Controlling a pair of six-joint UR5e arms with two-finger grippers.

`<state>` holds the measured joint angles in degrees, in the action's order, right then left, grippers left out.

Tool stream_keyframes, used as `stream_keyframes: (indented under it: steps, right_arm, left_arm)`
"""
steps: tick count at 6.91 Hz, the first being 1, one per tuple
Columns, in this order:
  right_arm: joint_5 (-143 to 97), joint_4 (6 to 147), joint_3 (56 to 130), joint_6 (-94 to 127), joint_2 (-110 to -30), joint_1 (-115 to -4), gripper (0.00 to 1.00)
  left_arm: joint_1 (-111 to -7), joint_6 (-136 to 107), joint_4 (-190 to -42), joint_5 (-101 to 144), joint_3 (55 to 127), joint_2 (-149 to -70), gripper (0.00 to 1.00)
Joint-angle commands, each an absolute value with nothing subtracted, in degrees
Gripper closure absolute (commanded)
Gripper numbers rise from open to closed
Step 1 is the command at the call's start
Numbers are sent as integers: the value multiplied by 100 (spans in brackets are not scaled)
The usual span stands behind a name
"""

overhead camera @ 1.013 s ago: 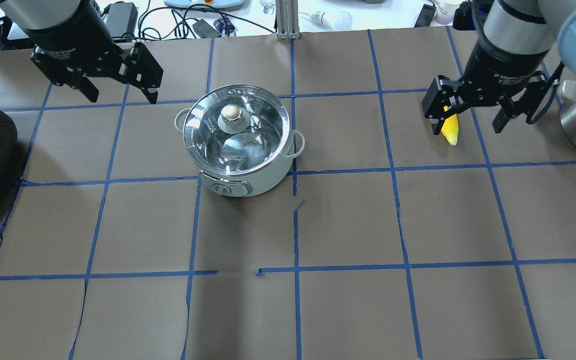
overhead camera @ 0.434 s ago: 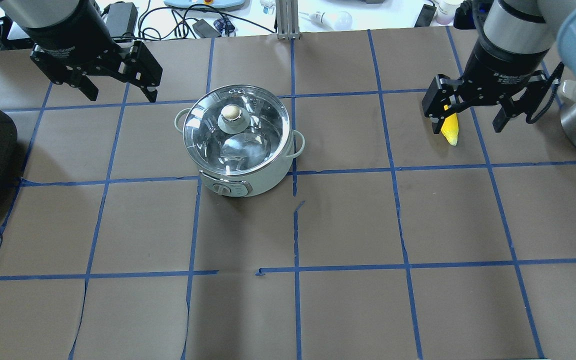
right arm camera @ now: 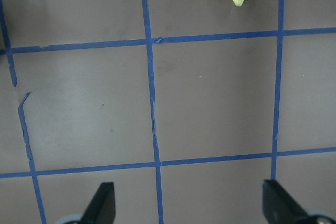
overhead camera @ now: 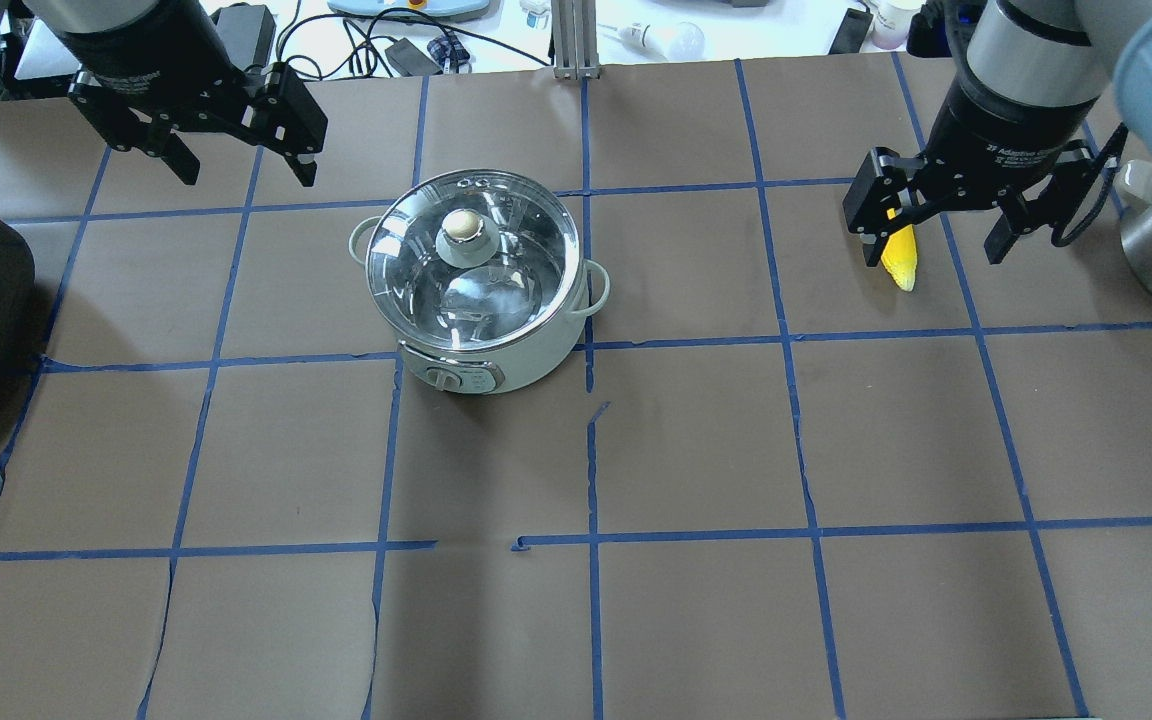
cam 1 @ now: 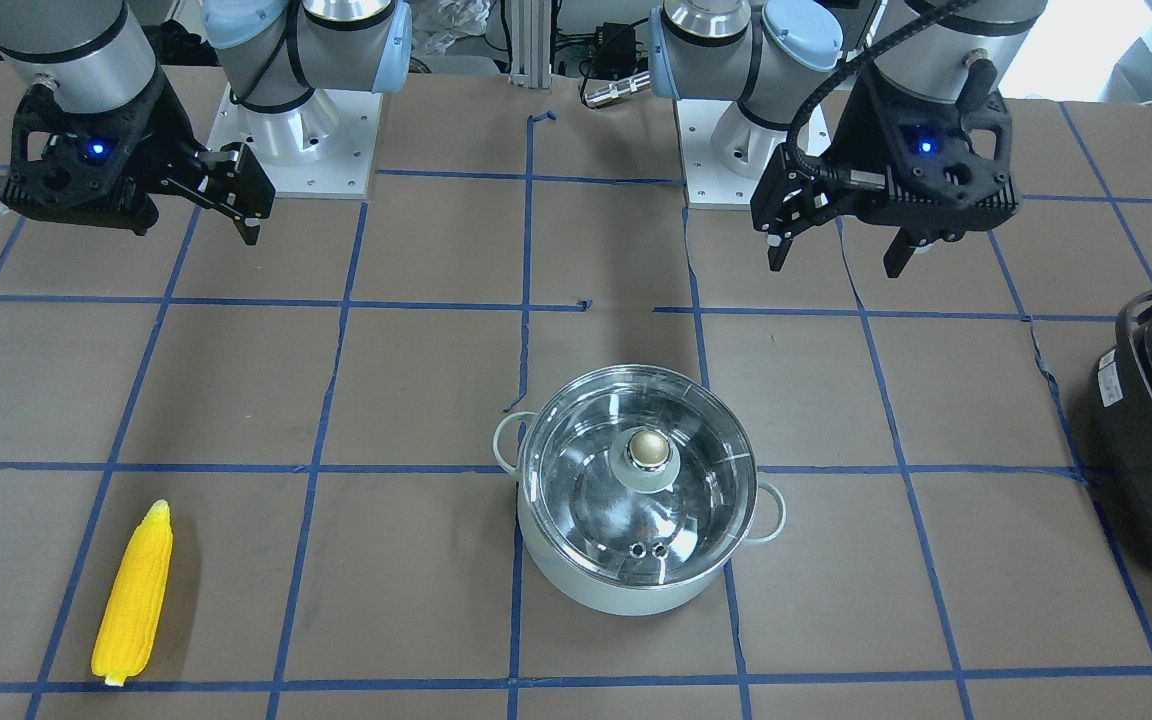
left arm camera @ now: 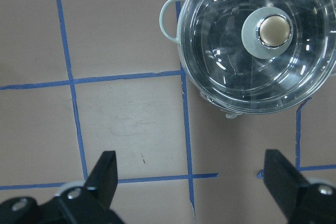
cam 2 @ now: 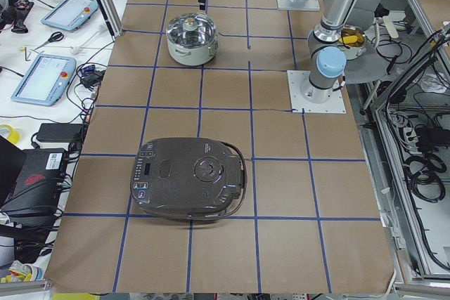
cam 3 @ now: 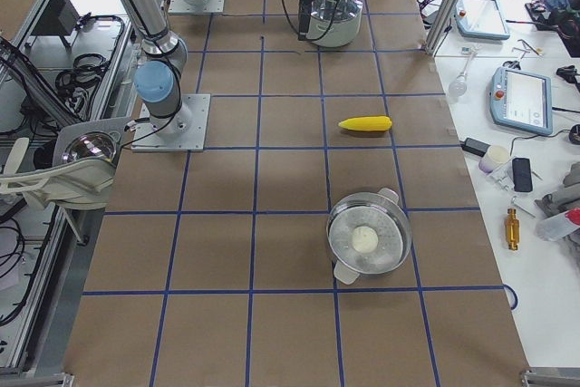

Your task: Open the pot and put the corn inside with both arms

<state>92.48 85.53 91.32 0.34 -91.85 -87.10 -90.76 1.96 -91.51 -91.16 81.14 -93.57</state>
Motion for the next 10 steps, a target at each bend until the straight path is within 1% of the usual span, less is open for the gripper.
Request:
stream_keyframes:
  steps: [1, 3, 4, 5, 7, 9, 10]
  right_arm:
    - [9246, 8805, 9141, 35, -9185, -8710, 0]
    - [9246, 8798, 9149, 35, -9185, -8719, 0]
    - [9255, 8798, 9149, 35, -9185, -8710, 0]
    - [9255, 8798, 9149, 35, -9185, -8719, 0]
    - [9246, 8841, 9141, 44, -9185, -8710, 0]
    - [9203, 9200, 9123, 141, -9176, -8623, 0]
    - [9176, 9263, 9106, 115, -9045, -8526, 0]
  left_arm:
    - [-9541, -696, -8514, -9010, 8068, -9823, 0]
    - [-9816, -1218, -7772, -8930, 8077, -10570, 0]
    - [-9896, -1439, -7726, -8938, 8164, -10773, 0]
    - [-9931, -1676, -7238, -8930, 8235, -11002, 0]
    - [-10107, -1758, -7128, -8947, 8323, -11179, 0]
    - [-10107, -1740, -7119, -8956, 8341, -11267, 0]
    - [-10107, -1836, -7119, -8956, 8323, -11311, 3]
